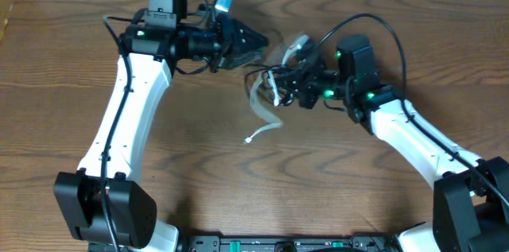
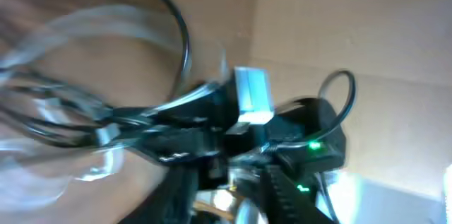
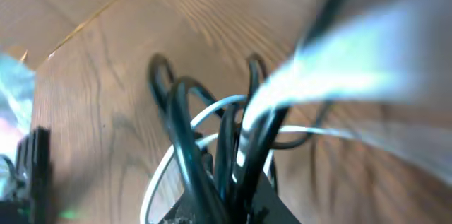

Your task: Untangle cables

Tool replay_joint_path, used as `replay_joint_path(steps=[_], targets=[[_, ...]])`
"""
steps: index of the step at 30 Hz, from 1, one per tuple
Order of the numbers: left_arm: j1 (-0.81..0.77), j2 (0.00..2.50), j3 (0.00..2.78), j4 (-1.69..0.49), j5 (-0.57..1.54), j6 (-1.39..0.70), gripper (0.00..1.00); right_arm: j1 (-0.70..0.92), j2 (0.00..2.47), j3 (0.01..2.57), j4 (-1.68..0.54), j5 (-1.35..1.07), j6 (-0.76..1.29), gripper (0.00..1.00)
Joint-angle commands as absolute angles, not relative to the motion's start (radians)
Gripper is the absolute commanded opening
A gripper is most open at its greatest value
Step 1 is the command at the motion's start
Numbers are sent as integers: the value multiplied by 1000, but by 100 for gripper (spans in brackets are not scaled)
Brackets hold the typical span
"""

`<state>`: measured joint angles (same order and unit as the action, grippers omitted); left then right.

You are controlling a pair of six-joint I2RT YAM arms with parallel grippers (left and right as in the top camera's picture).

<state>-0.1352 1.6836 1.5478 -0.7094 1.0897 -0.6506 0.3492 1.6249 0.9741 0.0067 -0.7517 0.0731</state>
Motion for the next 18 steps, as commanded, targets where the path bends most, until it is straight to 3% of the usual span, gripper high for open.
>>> replay_joint_path(steps=[1,4,9,18], targets=[[-126,1660,1558,-786,812,-481,48,306,1633,991,-63,-748,198,1],[-135,1660,1558,-834,692,-409,50,289,1633,992,-159,-751,198,1],[-155,1661,1558,-844,688,-276,50,284,1633,1000,-290,-817,127,1],[-270,1713,1558,-844,687,-70,50,284,1633,1003,-323,-942,50,1]])
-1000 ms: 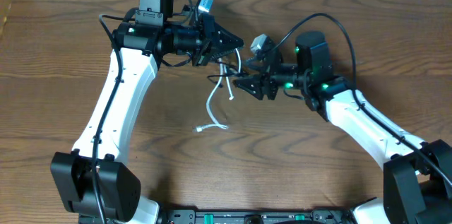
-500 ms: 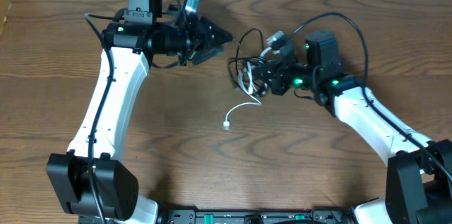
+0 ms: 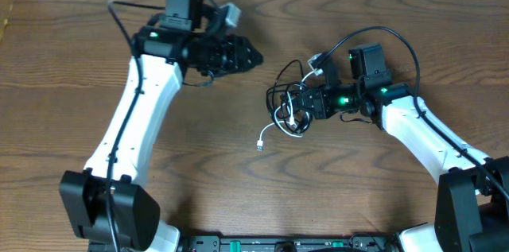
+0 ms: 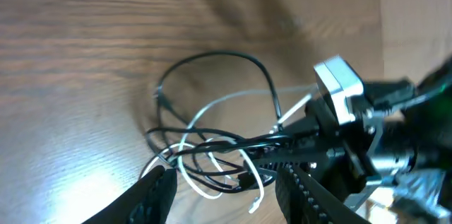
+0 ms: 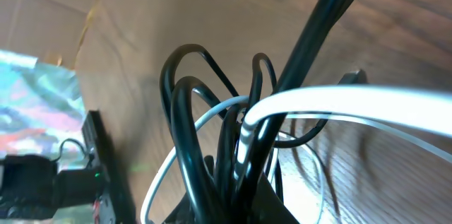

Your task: Untangle cables

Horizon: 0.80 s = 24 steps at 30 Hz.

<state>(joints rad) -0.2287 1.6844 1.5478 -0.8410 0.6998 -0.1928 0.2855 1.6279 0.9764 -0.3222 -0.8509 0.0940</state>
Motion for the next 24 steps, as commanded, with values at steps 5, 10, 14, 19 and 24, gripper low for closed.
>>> replay_joint_path(steps=[5,10,14,19,24], targets=[[-328,1779,1558,-836,688,-1,50,284,1633,1003,-323,-946,50,1],[-353,1797,1558,-802,754,52,50,282,1633,1003,-323,-954,51,1],[-357,1797,1558,-799,777,97,50,276,1633,1003,-321,-978,50,1],[-357,1797,1558,-807,804,142,51,257,1633,1002,-301,-1049,47,1],[-357,1798,1557,-801,913,191,51,223,1633,1002,-292,-1086,48,1]])
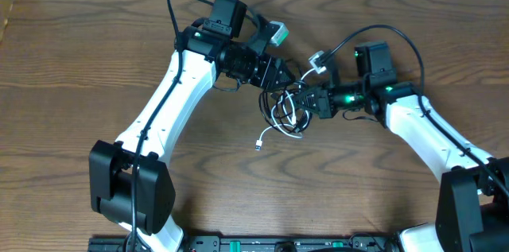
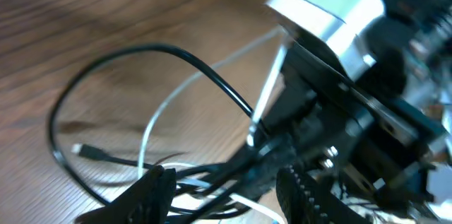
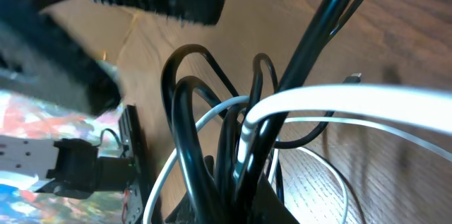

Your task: Untangle cables

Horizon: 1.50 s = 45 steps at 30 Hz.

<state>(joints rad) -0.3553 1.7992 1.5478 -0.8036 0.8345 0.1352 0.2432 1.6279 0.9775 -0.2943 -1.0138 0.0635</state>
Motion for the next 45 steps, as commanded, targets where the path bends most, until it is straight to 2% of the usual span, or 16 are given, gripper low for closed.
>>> replay_joint_path(steps=[1,7,18,25,35,37,45], targets=[[-357,1798,1557,-801,913,192,51,223,1633,1002,-291,-1094,47,1],[-369,1807,1556,-799,913,195,51,222,1633,1002,-281,-1130,52,1],[-388,1858,1556,-772,810,165,44,222,1633,1002,-279,-1141,67,1],[-392,1872,1556,-738,660,96,22,222,1633,1002,-273,-1166,74,1],[-445,1874,1555,-674,656,20,13,221,1633,1002,-252,-1200,98,1],[-468,1875,1555,-667,597,-16,8,221,1633,1002,-230,-1211,123,1],[-476,1875,1555,-672,26,-476,8,221,1633,1002,-220,-1201,159,1]])
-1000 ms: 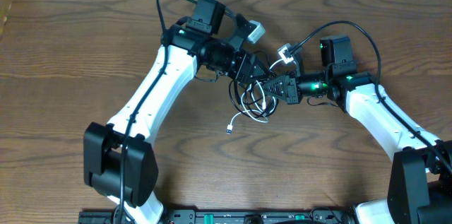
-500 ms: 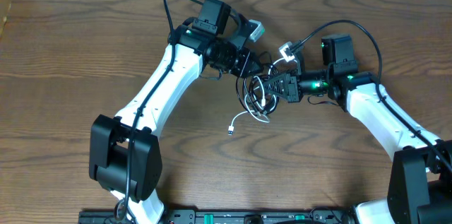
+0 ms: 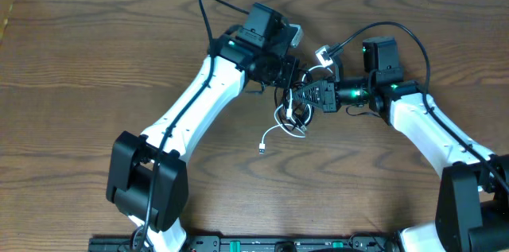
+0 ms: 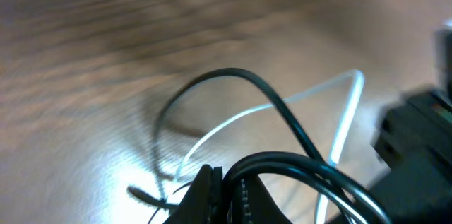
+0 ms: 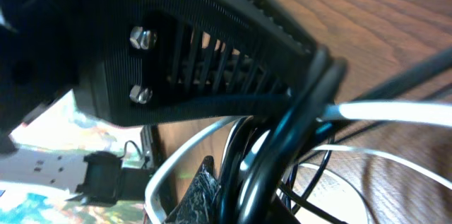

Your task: Untangle cables

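Observation:
The tangle is a knot of black and white cables at the table's middle, with a white plug end trailing toward the front. My right gripper comes in from the right and is shut on the bundle; the right wrist view shows black and white strands pinched between its fingers at the gripper. My left gripper meets the knot from behind and to the left. In the left wrist view the gripper is shut on a black loop, beside a white strand.
The wooden table runs to a pale edge at the back. My left arm crosses diagonally from the front left. The right arm's own black lead arches above its wrist. The two grippers nearly touch.
My left gripper was open just left of the tangle; it now sits further right against the knot and has shut on a black loop. The right gripper still holds the bundle.
At first the right gripper held the bundle, blurred, with my left gripper close by at the back. The left gripper then stood open farther left, apart from the knot. It was nearer afterwards, still open. Now both grippers grip the tangle.

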Tool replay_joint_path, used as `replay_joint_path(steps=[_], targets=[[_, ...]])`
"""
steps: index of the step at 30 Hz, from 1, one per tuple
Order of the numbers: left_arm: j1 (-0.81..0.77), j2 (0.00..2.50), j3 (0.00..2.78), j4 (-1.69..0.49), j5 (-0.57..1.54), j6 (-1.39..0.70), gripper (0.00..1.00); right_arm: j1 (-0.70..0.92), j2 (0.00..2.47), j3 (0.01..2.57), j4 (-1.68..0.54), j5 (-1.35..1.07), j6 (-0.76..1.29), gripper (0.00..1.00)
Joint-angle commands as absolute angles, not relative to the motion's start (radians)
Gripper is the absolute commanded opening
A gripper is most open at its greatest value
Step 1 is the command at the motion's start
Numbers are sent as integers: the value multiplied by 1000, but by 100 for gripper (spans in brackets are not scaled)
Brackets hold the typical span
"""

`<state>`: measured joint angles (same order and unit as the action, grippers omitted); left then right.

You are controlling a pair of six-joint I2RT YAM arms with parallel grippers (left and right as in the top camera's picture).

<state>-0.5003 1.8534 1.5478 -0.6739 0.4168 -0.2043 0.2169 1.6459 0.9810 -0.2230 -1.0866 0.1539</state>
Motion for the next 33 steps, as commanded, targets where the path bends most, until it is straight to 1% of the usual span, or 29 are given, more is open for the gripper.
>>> replay_joint_path(steps=[1,2,4,6,10,16,20,22,24,27,29,30,32,33], targets=[[-476,1875,1555,-677,-40,-531,8,221,1633,1002,-220,-1188,171,1],[-476,1875,1555,-683,-120,-587,8,221,1633,1002,-221,-1153,202,2],[-475,1875,1555,-688,-210,-627,8,221,1633,1002,-225,-1103,237,3],[-471,1875,1555,-699,-284,-634,8,221,1633,1002,-234,-1039,262,4],[-441,1875,1555,-735,-398,-634,8,221,1633,1002,-281,-892,292,4],[-364,1875,1555,-807,-409,-630,8,221,1633,1002,-415,-556,384,4],[-329,1875,1555,-835,-409,-610,7,221,1633,1002,-466,-405,416,4],[-313,1874,1555,-834,-409,-581,7,221,1633,1002,-478,-338,425,6],[-294,1869,1556,-834,-409,-566,7,221,1633,1002,-483,-284,426,12],[-270,1843,1556,-834,-393,-528,8,215,1633,1002,-456,-313,402,18],[-265,1806,1556,-829,-326,-456,7,215,1632,1008,-412,-445,308,28],[-265,1788,1556,-826,-288,-418,7,215,1632,1016,-403,-505,272,31],[-268,1755,1556,-827,-181,-348,7,215,1629,1036,-403,-553,257,34],[-269,1736,1556,-830,-94,-308,7,215,1629,1047,-405,-570,256,36]])
